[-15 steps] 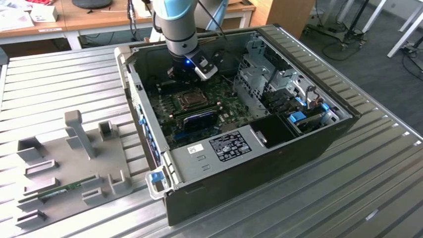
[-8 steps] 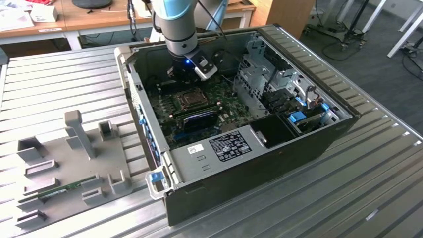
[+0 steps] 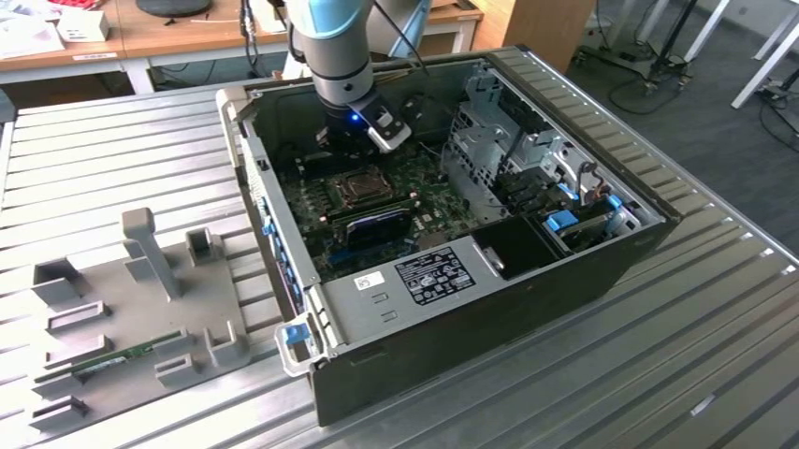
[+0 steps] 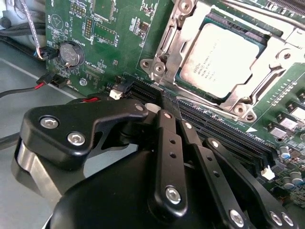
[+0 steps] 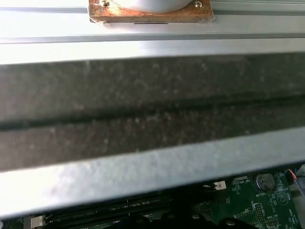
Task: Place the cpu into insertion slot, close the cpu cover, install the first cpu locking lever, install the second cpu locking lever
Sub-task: 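Install the first cpu locking lever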
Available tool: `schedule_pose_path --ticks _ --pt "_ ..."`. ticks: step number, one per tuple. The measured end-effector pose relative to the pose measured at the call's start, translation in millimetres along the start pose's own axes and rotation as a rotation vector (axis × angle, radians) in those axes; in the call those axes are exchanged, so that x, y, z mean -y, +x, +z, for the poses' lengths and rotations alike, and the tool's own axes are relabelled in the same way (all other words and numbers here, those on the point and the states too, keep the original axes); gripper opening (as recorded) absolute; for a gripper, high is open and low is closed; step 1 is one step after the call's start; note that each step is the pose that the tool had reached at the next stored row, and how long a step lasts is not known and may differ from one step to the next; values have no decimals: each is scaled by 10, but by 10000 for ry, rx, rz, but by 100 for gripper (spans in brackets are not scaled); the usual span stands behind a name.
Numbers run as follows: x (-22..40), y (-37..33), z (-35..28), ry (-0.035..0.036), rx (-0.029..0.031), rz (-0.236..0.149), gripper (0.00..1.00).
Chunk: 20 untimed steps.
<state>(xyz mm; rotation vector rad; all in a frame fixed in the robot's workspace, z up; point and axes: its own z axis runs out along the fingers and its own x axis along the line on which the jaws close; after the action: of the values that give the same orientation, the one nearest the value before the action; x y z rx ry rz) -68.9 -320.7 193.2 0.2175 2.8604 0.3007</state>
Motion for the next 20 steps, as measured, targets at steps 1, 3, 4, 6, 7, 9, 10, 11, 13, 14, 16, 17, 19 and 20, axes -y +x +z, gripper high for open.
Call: schedule_pose_path --ticks 1,3,4,6,7,9,10,11,13,14,16,17,19,20 --pt "3 0 -1 0 2 -1 10" --pt "7 0 -1 0 8 -2 10" --pt "8 0 -2 1 10 -2 10" --pt "9 1 -3 -1 23 -6 10" --pt "9 3 -3 -2 30 -7 10" --pt "10 5 -3 -4 47 -11 10" --pt "11 5 -3 -5 52 -13 10" --pt "12 5 -4 -6 57 -13 10" --pt "16 6 -4 -7 64 -13 10" --pt "18 5 -5 -7 67 -14 10" --pt "21 4 -5 -9 73 -16 10" --pt "22 4 -6 -9 76 -15 10" --pt "25 6 -5 -12 90 -19 10" --pt "27 8 -3 -15 104 -21 10"
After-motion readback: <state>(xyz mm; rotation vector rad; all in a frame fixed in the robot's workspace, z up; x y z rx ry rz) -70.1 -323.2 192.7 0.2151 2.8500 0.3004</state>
